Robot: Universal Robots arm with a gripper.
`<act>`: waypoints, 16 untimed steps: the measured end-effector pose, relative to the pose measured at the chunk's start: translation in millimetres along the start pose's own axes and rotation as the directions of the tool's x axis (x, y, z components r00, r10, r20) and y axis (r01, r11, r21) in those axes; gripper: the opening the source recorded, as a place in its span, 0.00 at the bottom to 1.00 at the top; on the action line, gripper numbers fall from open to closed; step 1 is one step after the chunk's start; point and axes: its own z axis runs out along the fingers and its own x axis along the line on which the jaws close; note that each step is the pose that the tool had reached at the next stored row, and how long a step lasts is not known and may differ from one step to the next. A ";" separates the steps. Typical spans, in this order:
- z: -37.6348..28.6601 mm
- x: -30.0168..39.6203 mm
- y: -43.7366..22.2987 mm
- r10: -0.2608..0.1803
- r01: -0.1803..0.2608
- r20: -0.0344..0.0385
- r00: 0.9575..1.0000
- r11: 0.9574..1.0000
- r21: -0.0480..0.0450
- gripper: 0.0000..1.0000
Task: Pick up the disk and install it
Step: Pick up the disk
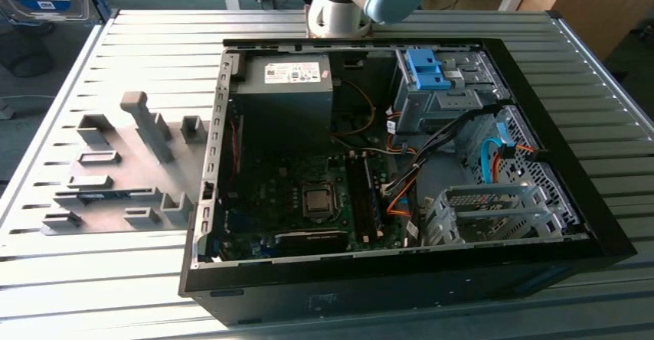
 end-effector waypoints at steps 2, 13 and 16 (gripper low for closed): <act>0.0 -0.1 -1.7 0.000 0.000 0.000 1.000 1.000 0.000 0.37; -0.2 -0.7 -16.6 0.000 0.000 0.000 1.000 1.000 0.000 0.37; -0.2 -0.9 -20.7 0.000 0.000 0.000 1.000 1.000 -0.001 0.37</act>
